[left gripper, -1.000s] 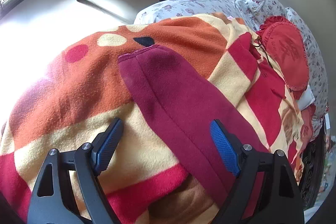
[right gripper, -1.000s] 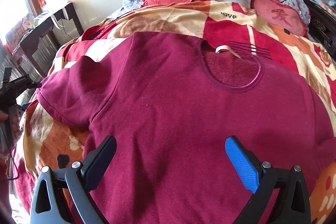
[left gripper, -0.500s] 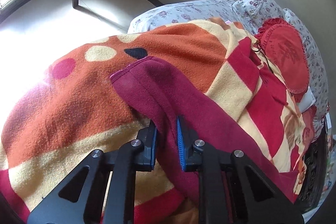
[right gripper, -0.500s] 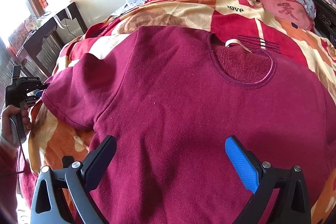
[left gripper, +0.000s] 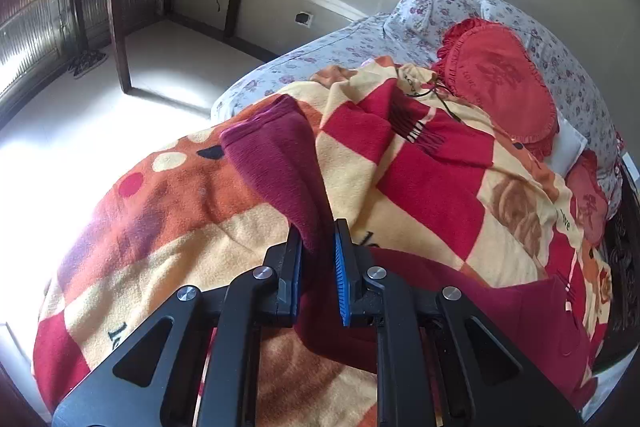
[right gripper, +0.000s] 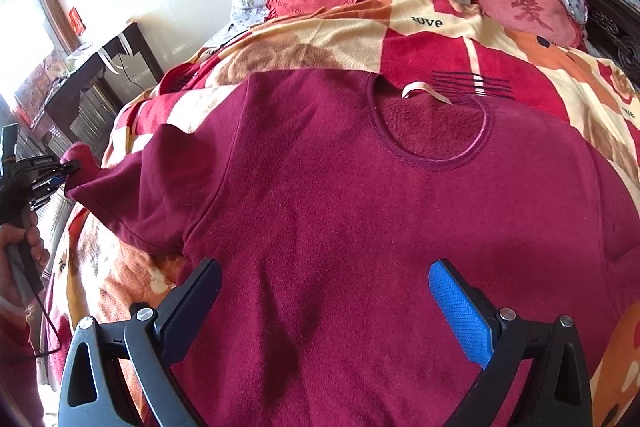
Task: Fold small clothes
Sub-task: 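Carry the held sleeve across the sweatshirt body with the left tool, then open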
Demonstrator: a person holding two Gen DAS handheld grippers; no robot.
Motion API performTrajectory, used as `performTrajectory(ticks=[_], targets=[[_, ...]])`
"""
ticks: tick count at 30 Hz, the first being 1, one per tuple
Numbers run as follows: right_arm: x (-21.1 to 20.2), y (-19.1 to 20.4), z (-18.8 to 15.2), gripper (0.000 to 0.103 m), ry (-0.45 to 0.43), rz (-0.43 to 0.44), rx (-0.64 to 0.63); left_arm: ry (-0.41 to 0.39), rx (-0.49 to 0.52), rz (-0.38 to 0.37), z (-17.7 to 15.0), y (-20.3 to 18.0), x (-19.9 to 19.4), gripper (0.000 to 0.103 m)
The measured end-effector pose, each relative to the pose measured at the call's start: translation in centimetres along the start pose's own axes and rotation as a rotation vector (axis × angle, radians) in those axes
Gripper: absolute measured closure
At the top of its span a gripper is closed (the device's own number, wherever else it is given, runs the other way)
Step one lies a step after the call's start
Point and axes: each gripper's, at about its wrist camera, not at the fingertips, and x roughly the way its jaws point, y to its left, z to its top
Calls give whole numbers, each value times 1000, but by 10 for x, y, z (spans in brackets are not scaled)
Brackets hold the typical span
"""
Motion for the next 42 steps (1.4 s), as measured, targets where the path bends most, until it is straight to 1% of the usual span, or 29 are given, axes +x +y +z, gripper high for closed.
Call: performTrajectory(ticks=[10,23,29,31,33,35,37,39,40,41,42], targets=[[-23,-10,-7,0,-31,5,20,9,132,-80,-23,-72,-27,90],[-49,-47,-17,0,-68,3,94,63,321,-221,-82,-189,-41,90],[-56,-73,-21,0,-76,-1,149,113,368,-265,-108,-229,-33,90],[-57,-79,-23,0,-75,-3,162,122,370,-273,-114,-235,-32,90],[-58,-84,-25,0,-71,-4,169,131,347,-267,-115,-234,-30,90],[-58,-87,-26,0,-67,-6,169,164,301,-273,-112,-223,-25,90],[-56,-89,-26,0,-62,-7,169,191,243,-276,-104,-204,-21,90],[-54,-88,-26,0,-58,4,172,179,233,-232,-95,-184,-22,90],[-52,-87,-26,0,-57,9,172,158,248,-198,-89,-174,-23,90],[-50,-85,-26,0,-55,15,172,140,264,-162,-83,-166,-24,87],[-47,-82,-25,0,-51,22,170,125,277,-123,-76,-156,-24,75]])
